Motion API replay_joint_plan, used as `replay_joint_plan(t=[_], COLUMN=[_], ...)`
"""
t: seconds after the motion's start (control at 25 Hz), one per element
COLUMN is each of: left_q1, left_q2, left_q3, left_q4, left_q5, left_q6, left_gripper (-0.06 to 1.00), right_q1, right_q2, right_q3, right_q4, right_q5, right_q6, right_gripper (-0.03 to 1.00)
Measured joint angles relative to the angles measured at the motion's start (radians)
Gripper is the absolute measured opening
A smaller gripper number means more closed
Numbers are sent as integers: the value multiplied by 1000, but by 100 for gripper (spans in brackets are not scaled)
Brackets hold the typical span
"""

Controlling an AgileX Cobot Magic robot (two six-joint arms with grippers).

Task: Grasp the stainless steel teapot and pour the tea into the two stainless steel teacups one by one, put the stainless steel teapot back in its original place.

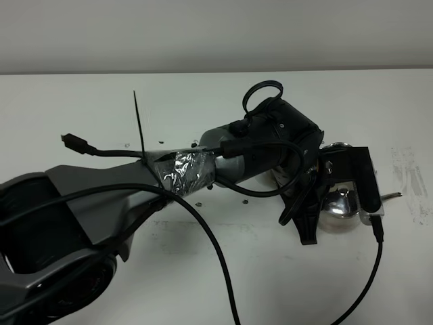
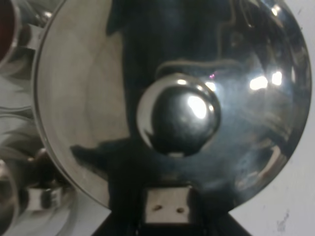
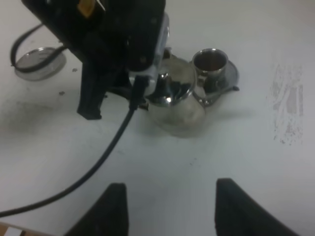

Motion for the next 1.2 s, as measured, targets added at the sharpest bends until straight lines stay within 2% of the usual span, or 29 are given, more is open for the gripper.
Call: replay_joint_plan(t=[0.4,0.56,0.72,0.84,0.96,1.08,1.2], left_q1=[0,14,64,132,201,263,315], left_q2=[9,-58,-136,-158,-159,-159,-159], left_q3=[1,3,1,0,0,0,0], left_q4=[-7,35,75,82,88,88,88], left_q5=[-11,9,13,14,13,-18,-53], left_q6=[5,45,94,183,323,469,571], left_gripper=[24,24,24,24,24,24,24], right_q1=[0,0,0,0,0,0,0], right_q2=[0,0,0,0,0,0,0], right_q3=[0,0,0,0,0,0,0], right_q4=[0,0,0,0,0,0,0], right_q5=[0,0,0,0,0,0,0], right_q6=[0,0,0,0,0,0,0], right_gripper=[40,40,40,40,40,40,40])
